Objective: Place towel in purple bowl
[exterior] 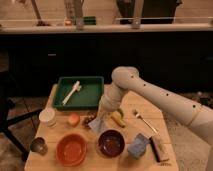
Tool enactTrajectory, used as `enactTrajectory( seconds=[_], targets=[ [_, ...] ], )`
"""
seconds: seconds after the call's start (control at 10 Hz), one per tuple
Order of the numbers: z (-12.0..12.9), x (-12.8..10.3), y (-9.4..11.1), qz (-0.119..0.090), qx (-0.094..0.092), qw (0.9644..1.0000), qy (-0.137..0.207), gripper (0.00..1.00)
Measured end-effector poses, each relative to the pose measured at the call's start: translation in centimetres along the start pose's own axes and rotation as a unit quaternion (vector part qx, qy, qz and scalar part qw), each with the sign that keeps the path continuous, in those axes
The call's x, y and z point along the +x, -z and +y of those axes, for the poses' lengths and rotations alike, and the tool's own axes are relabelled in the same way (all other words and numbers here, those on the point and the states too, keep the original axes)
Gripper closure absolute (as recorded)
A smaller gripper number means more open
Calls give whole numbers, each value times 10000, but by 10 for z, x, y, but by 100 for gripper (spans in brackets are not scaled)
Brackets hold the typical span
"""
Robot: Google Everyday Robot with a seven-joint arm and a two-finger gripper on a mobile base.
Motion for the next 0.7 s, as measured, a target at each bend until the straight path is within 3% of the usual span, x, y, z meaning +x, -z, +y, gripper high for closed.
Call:
enactTrajectory(
  seconds=[0.7],
  targets=[
    [57,-38,-20,-258,-124,9975,-638,100]
  ],
)
